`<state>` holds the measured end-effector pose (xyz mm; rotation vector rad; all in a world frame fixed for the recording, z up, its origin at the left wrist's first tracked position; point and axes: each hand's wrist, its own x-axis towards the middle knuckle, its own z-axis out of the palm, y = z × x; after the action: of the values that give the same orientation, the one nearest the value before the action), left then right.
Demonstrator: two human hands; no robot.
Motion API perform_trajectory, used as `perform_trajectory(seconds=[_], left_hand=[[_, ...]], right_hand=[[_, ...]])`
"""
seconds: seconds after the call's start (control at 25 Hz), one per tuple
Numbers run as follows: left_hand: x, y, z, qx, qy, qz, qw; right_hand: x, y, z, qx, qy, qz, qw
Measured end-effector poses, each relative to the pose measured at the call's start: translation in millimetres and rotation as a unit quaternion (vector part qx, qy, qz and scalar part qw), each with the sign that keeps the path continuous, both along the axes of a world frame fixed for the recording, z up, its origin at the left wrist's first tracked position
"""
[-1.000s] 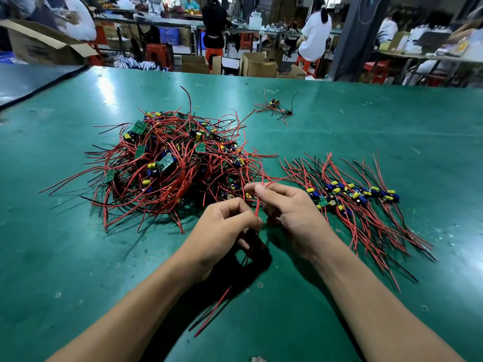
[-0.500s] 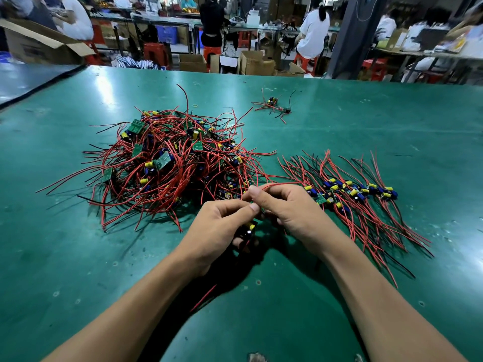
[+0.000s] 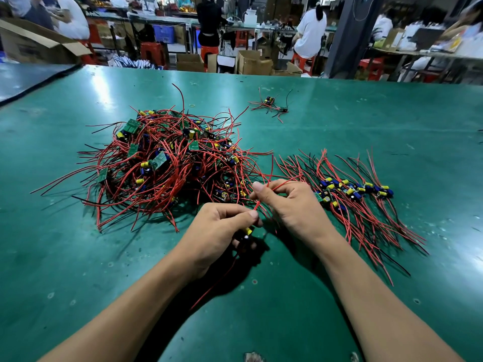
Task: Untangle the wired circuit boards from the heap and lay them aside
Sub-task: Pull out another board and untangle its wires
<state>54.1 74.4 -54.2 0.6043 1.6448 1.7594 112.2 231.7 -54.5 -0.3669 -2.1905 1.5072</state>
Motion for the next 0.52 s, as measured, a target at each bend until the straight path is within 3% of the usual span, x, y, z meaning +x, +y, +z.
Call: perform_trajectory(seconds=[0.24, 0.4, 0.52], left_hand=[[1, -2, 1, -0.012, 0.025, -0.027, 0.999], [-2, 0, -2, -0.022, 0.058, -0.017, 0.998], [-2, 3, -5, -0.01, 0.043, -0.004, 0.999]], right_hand=[[-6, 10, -5, 0.033, 0.04, -0.102, 0.993], [-10, 4, -5, -0.164, 0.012, -0.032, 0.986], [-10, -1, -2, -0.219, 0.016, 0.013, 0.976]])
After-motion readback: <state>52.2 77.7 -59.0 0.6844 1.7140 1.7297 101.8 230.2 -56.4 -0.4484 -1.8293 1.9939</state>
